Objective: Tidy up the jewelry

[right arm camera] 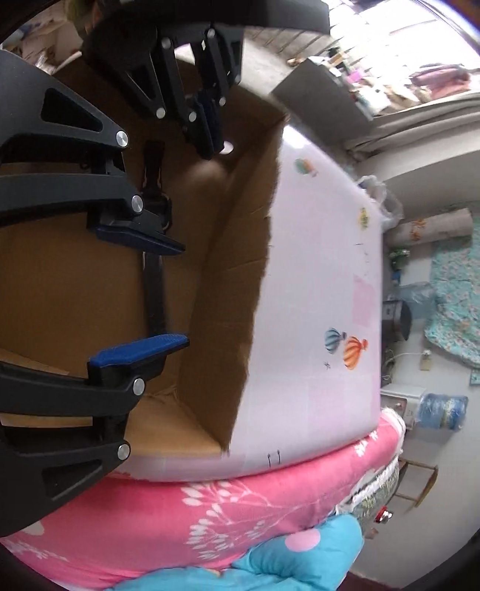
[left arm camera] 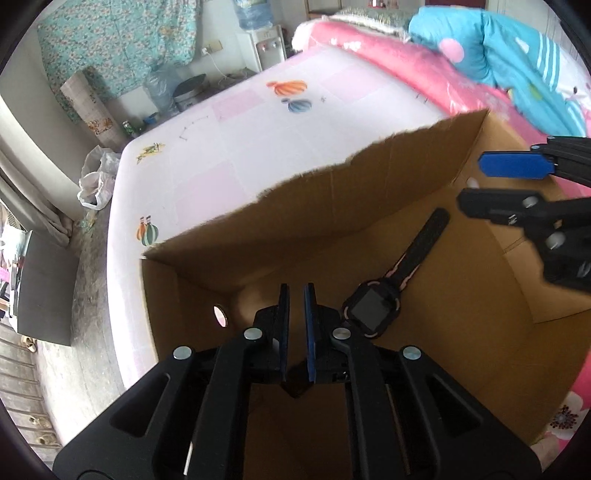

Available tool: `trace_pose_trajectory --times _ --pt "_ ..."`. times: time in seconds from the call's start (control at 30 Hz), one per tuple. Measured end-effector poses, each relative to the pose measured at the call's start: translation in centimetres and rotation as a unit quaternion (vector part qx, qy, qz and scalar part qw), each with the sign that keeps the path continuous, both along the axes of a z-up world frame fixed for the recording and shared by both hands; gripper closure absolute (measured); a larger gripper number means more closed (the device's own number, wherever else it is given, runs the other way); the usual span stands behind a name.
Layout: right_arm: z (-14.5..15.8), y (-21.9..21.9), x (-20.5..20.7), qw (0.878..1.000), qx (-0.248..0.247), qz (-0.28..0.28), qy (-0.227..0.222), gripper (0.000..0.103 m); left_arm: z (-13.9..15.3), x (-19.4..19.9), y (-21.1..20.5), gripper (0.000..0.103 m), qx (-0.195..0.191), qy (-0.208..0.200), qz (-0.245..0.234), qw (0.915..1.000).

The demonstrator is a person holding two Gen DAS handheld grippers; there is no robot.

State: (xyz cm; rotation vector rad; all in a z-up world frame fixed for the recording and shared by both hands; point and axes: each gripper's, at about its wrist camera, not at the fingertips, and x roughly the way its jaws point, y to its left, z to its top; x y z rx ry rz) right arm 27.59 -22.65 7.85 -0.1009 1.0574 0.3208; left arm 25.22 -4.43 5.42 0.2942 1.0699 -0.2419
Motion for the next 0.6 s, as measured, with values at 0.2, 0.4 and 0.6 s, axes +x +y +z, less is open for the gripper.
trace_pose_trajectory --times 0.2,0.4,0.6 --pt "2.1 -0.9 -0.6 0.997 0.066 0.019 0.032 0.059 4.6 -4.2 2.8 0.065 -0.067 -0.065 0.003 0.9956" --pt "-2.9 2.3 0.9 0.972 0.126 0.054 0.193 0.059 7.9 -11.0 7.8 0.04 -0.134 -0.138 0.04 0.9806" --pt "-9.8 7.1 2.0 0.945 0.098 0.058 0.306 0.075 5.9 -17.1 12.1 0.028 -0.13 -0.168 0.094 0.9726"
